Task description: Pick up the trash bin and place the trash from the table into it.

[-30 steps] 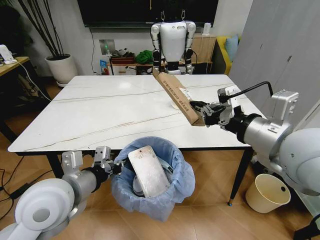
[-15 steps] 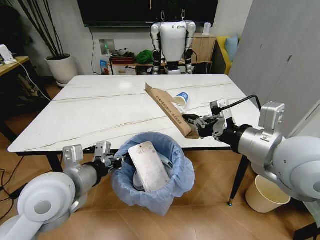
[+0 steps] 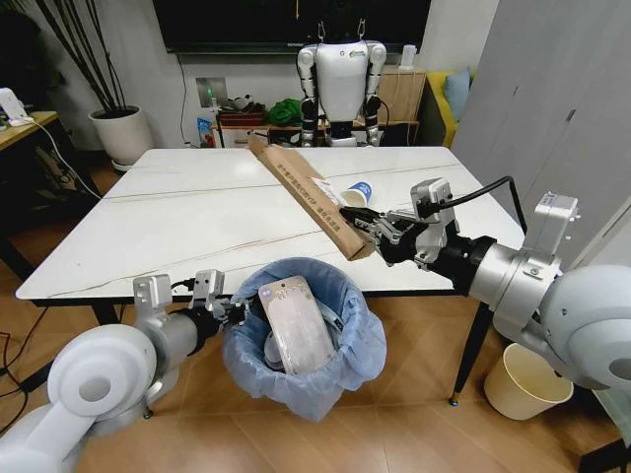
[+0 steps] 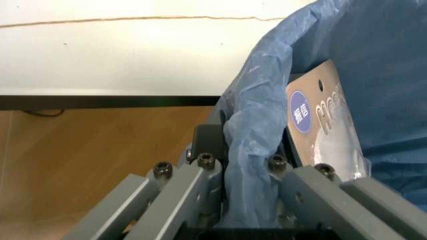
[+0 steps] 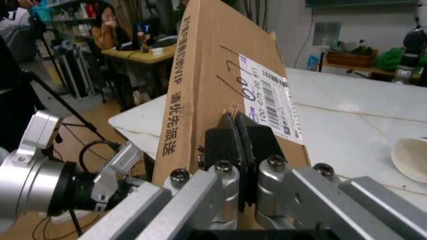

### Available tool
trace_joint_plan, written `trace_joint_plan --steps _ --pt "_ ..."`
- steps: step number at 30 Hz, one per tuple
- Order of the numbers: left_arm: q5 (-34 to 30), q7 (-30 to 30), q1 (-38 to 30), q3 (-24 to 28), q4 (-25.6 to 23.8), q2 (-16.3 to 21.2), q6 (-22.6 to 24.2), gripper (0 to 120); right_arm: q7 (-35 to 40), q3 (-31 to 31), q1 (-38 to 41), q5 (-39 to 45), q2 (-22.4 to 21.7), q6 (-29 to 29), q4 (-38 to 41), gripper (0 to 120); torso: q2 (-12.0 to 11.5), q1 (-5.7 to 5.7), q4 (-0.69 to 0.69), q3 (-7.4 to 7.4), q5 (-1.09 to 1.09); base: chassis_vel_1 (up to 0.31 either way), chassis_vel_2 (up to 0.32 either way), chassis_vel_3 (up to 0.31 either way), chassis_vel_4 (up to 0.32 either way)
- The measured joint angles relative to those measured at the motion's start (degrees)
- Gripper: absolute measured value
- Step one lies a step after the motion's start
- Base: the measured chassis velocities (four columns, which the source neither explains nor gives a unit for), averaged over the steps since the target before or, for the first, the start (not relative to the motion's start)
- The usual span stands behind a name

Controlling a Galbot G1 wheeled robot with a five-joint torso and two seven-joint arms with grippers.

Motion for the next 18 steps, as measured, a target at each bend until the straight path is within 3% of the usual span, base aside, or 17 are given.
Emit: trace_joint_plan --steps 10,18 --pt "-0.94 -2.04 1.43 2.28 -2.08 -0.22 -0.03 3 0.15 -0.12 -1.94 0.65 -0.21 -0.37 -0.04 0 -0.01 0.0 0.01 0.0 0.0 0.0 0.0 0.0 0.0" --pt "-1.25 -3.65 2.25 2.61 -2.96 -0.66 -0.03 3 -1.61 -0.54 -8.36 0.52 -1.1 -0.84 -0.07 0 -0.01 0.0 0.0 0.0 0.01 0.0 0.0 0.0 0.0"
